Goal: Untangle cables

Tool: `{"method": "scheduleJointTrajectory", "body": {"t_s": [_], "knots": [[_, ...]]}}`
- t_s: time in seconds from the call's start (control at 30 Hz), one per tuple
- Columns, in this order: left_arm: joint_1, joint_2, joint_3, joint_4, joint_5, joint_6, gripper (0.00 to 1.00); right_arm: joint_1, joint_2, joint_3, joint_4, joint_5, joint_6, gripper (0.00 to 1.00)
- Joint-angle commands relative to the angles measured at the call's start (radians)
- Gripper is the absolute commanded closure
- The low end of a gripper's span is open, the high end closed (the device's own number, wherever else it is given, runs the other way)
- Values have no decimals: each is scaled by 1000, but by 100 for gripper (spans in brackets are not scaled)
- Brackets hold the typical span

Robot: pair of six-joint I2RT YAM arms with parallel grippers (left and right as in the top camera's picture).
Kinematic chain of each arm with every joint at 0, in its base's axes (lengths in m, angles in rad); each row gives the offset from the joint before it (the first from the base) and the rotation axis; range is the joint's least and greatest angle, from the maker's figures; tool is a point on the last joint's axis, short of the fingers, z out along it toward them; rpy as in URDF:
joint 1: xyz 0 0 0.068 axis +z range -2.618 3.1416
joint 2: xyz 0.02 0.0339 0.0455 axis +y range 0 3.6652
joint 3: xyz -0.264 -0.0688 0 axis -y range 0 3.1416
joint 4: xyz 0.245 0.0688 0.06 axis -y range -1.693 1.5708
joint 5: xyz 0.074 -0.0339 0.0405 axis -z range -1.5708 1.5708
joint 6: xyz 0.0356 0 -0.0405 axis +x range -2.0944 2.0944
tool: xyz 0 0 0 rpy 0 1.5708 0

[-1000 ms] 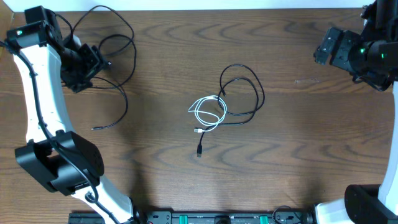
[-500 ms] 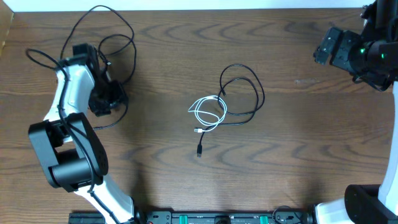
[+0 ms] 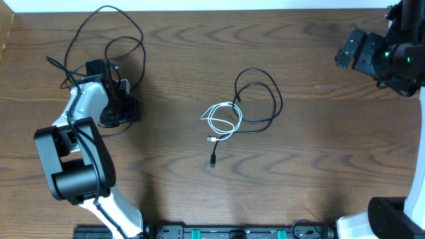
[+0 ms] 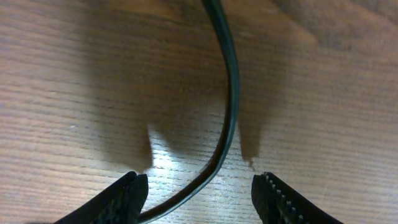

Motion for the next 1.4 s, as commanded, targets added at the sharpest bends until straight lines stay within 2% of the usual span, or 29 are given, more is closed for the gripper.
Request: {"method": "scheduleJointTrajectory", "body": {"t_s": [0.0, 0.2, 0.4, 0.5, 0.57, 0.73, 0.87, 1.03, 1.13, 1.23, 1.33, 1.37], "knots": [[-2, 10, -7, 8, -12, 72, 40, 0, 1, 0, 0, 4, -9, 1], [-2, 10, -53, 51, -13, 103, 41, 0, 1, 0, 0, 4, -9, 1], [-2, 11, -118, 110, -14, 106, 46, 0, 1, 0, 0, 4, -9, 1], [-2, 11, -123, 125, -14, 106, 69, 0, 1, 0, 0, 4, -9, 1], [-2, 11, -122, 135, -14, 105, 92, 0, 1, 0, 0, 4, -9, 1], [-2, 10, -118, 156, -13, 83, 93, 0, 1, 0, 0, 4, -9, 1], [-2, 5, -57, 169, 13, -40, 92, 0, 1, 0, 0, 4, -9, 1], [-1, -32, 100, 196, 228, -114, 93, 0, 1, 0, 0, 4, -9, 1], [-1, -53, 210, 279, 301, -261, 93, 0, 1, 0, 0, 4, -9, 1], [3, -57, 323, 401, 318, -482, 93, 0, 1, 0, 0, 4, -9, 1], [5, -57, 345, 436, 279, -497, 92, 0, 1, 0, 0, 4, -9, 1], [3, -56, 343, 416, 250, -481, 74, 0, 1, 0, 0, 4, -9, 1]]}}
